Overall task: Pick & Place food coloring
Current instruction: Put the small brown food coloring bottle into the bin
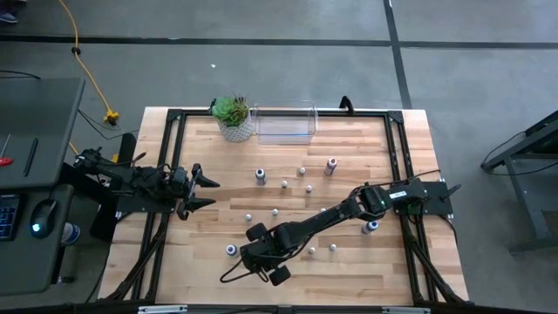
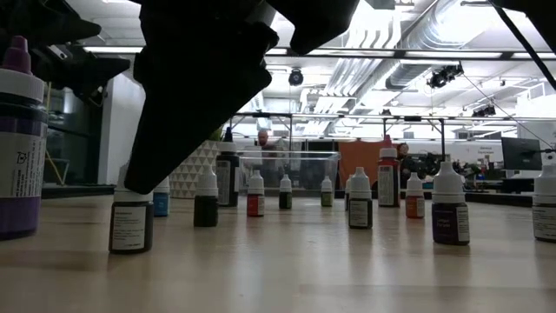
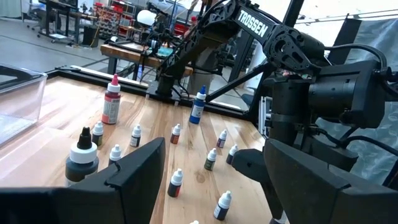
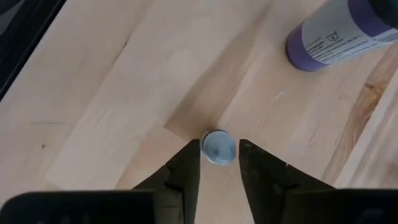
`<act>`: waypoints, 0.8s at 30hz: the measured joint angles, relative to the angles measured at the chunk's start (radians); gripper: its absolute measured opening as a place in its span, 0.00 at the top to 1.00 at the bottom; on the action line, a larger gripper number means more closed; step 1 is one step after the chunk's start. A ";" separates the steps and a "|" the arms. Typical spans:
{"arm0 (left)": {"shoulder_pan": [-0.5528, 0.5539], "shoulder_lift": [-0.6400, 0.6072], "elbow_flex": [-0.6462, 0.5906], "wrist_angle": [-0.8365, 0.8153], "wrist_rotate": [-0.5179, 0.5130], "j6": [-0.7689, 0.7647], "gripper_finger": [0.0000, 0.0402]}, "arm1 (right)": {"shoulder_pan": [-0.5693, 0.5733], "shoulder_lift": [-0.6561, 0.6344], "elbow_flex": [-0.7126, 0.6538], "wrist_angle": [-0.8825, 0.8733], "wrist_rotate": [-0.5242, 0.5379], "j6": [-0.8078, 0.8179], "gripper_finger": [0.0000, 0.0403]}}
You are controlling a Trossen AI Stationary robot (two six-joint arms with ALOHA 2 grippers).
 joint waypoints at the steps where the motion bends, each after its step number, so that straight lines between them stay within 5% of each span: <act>1: 0.000 0.000 0.000 0.000 0.000 0.000 0.32 | 0.000 0.000 0.000 0.000 0.000 0.000 0.76; 24: 0.000 0.000 0.000 0.000 0.000 0.000 0.32 | 0.000 -0.001 0.004 0.013 0.001 0.004 0.84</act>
